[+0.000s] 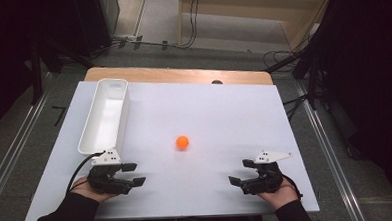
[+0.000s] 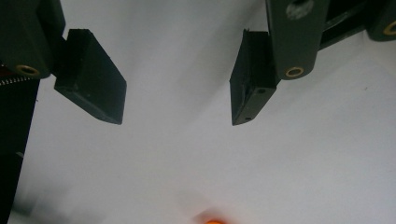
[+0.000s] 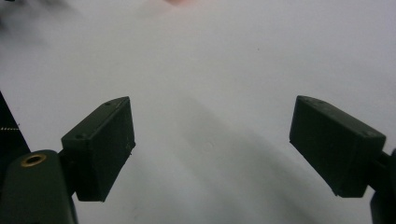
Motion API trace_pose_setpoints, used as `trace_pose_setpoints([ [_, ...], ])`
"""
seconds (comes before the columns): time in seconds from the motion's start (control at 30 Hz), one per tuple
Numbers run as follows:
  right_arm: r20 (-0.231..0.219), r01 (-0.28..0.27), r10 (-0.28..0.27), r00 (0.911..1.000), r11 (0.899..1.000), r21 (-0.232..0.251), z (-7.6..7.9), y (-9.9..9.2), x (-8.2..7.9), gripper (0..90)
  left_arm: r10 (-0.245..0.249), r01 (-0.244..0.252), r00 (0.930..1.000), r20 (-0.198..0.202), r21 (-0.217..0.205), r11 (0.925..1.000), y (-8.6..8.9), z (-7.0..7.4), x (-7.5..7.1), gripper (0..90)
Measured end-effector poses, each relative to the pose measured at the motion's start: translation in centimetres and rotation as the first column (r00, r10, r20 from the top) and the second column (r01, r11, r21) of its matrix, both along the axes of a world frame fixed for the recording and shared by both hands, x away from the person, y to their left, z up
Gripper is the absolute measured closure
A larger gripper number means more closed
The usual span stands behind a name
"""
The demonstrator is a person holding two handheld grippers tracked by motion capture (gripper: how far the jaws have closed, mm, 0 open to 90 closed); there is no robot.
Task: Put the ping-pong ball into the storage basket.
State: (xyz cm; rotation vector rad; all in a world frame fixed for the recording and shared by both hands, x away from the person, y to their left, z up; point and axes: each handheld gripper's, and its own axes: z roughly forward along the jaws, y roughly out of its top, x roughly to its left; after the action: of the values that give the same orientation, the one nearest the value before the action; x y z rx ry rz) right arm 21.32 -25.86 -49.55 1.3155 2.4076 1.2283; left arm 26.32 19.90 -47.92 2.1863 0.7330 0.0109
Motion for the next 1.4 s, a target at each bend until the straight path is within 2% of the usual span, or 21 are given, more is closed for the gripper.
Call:
trace_pose_setpoints([
  [0.23,0.034,-0.015,0.015,0.9993,1.0,0.019,0.3,0.17,-0.08,12.8,-0.002,0.002,1.0,-0.007,0.002,1.0,-0.04,-0.02,0.0,36.7],
  [0.33,0.027,-0.02,0.02,0.9994,1.0,-0.003,0.18,0.4,-0.07,12.8,-0.001,0.001,1.0,-0.007,0.0,1.0,-0.04,-0.02,0.0,36.7],
  [0.6,0.007,-0.027,0.027,0.9996,0.999,-0.016,-0.02,0.41,0.1,12.8,-0.003,0.003,0.9999,-0.012,0.007,1.0,-0.03,-0.02,0.07,36.7],
  [1.4,-0.019,-0.057,0.057,0.9982,0.998,-0.004,-0.17,0.73,0.19,12.8,0.003,-0.003,0.9997,-0.024,0.005,1.0,-0.1,-0.14,0.2,36.6],
])
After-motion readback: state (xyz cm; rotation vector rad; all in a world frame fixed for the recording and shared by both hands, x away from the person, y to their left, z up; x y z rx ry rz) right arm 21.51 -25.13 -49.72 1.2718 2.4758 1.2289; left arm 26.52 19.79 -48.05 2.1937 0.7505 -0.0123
